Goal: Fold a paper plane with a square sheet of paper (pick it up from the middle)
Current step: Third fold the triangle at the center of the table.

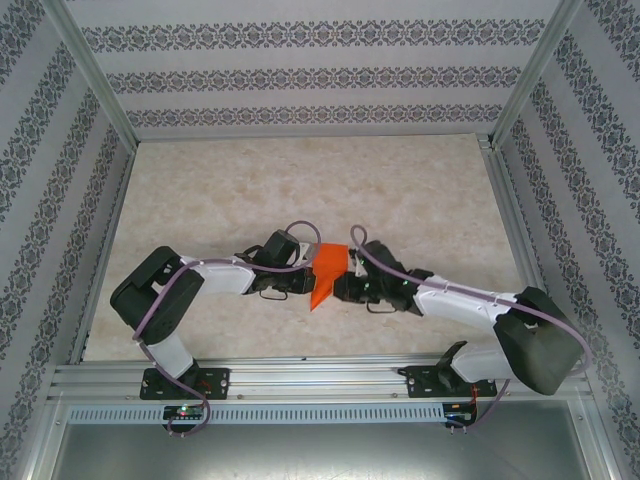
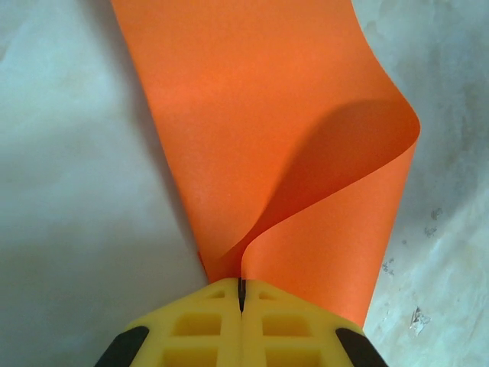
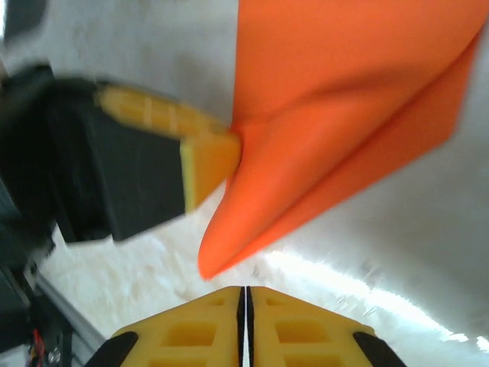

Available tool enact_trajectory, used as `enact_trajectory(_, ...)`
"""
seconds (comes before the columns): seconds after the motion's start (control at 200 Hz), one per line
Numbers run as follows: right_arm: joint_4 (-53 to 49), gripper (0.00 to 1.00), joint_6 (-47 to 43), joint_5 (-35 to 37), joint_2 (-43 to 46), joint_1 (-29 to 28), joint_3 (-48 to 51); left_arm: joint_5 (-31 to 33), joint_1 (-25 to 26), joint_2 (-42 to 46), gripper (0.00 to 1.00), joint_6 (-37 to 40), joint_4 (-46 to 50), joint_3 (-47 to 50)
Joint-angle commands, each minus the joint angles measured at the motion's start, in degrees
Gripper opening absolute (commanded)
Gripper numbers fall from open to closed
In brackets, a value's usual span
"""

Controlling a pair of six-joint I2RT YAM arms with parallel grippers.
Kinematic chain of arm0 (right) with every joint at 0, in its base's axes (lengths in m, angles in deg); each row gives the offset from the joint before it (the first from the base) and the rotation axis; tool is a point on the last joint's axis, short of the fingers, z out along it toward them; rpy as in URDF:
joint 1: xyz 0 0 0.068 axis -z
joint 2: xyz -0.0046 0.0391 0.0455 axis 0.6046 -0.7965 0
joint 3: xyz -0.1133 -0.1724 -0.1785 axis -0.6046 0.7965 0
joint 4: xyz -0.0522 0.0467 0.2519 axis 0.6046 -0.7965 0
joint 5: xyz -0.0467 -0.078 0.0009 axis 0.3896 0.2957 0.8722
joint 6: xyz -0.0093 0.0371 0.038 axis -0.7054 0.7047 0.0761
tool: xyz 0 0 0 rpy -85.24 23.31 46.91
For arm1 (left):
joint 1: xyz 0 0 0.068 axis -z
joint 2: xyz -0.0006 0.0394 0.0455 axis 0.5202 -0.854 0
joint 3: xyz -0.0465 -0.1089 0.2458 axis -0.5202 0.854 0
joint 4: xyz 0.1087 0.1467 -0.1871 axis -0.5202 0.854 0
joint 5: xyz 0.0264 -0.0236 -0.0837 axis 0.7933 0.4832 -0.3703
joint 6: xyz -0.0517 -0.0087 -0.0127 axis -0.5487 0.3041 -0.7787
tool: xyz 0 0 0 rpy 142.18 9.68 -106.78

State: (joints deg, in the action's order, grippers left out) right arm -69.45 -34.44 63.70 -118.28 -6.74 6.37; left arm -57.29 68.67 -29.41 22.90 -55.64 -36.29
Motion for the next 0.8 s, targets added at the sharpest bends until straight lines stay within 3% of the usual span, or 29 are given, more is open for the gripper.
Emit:
enact_trajectory(0.0, 14.3, 0.09, 8.7, 2.7, -2.1, -4.3, 1.2, 0.8, -1.1, -3.1, 0.03, -1.1, 2.4, 0.5)
enact_trajectory(0.32, 26.6, 0.06, 14.5, 4.1, -11.2, -7.2, 3.3, -0.4, -1.7, -3.9, 0.02, -1.4, 2.2, 0.3)
enact_trajectory(0.794, 29.1, 0.06, 14.6, 4.2, -13.5, -7.5, 4.8, -0.9, -2.0, -4.8, 0.02, -1.2, 2.3, -0.1)
